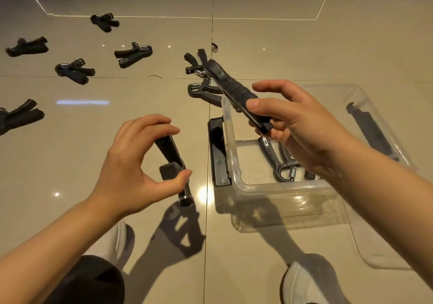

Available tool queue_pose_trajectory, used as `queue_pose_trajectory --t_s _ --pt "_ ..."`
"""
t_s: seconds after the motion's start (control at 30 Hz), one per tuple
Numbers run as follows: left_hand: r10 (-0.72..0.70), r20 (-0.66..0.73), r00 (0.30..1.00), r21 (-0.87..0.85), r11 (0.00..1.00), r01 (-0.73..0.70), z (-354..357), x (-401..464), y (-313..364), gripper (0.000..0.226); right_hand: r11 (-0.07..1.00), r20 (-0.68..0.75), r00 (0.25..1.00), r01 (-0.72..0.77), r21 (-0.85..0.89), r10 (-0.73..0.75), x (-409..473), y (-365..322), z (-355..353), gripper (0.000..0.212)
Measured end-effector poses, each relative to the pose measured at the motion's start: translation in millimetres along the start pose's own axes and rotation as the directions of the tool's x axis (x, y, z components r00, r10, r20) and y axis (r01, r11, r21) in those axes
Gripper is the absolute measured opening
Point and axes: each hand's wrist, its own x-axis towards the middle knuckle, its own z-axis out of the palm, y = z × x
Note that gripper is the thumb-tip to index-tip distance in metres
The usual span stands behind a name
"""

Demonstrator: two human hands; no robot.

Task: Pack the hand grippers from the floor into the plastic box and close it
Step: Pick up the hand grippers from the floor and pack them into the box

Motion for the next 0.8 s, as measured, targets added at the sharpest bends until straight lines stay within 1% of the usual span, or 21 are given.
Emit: queue_pose_trajectory --t_s 0.07,0.17,0.23,0.33,0.4,0.47,0.53,0.57,0.63,0.73,0.8 --pt "0.087 0.032 0.996 0.068 0.994 -0.089 0.9 8.5 5.3 0.057 0.999 -0.023 0.999 -0.031 0.032 0.031 -3.8 1.1 -17.6 0.055" --pt "0.186 0.104 0.977 0.123 0.972 -0.199 5.0 27.4 11.5 0.057 0.993 -0.078 0.991 -0.102 0.057 0.107 -2.2 5.8 -46.8 0.052" --pt "0.211 0.158 0.965 0.120 0.966 -0.231 10.3 40.6 12.5 0.057 0.987 -0.101 0.982 -0.159 0.039 0.162 0.0 10.7 -63.7 0.051" --pt "0.235 0.247 0.940 0.078 0.962 -0.261 20.9 61.9 9.9 0.057 0.970 -0.110 0.967 -0.238 -0.050 0.231 9.4 22.5 -79.2 0.053" --pt "0.273 0.317 0.908 0.048 0.952 -0.303 29.4 75.6 8.5 0.059 0.950 -0.114 0.956 -0.285 -0.127 0.271 20.8 30.4 -84.4 0.053" --pt "0.324 0.397 0.859 0.016 0.933 -0.359 40.7 87.3 6.4 0.060 0.928 -0.098 0.946 -0.321 -0.186 0.308 35.4 35.1 -88.7 0.056" --pt "0.366 0.458 0.810 -0.020 0.915 -0.403 54.6 94.8 3.9 0.060 0.910 -0.079 0.938 -0.346 -0.230 0.337 47.7 34.7 -94.9 0.052" --pt "0.376 0.472 0.797 -0.032 0.911 -0.411 61.7 97.7 2.2 0.060 0.901 -0.055 0.936 -0.350 -0.257 0.348 53.2 32.9 -99.3 0.046" --pt "0.371 0.468 0.802 -0.047 0.917 -0.397 74.7 101.3 1.6 0.060 0.883 -0.016 0.933 -0.345 -0.318 0.359 59.7 27.1 -108.0 0.032" --pt "0.361 0.428 0.829 -0.040 0.923 -0.382 95.3 98.2 2.5 0.060 0.858 -0.013 0.927 -0.353 -0.374 0.376 64.6 26.5 -116.8 0.030" --pt "0.357 0.416 0.836 0.010 0.918 -0.397 106.6 89.9 4.4 0.054 0.846 -0.014 0.919 -0.369 -0.386 0.395 64.5 31.3 -116.3 0.029"
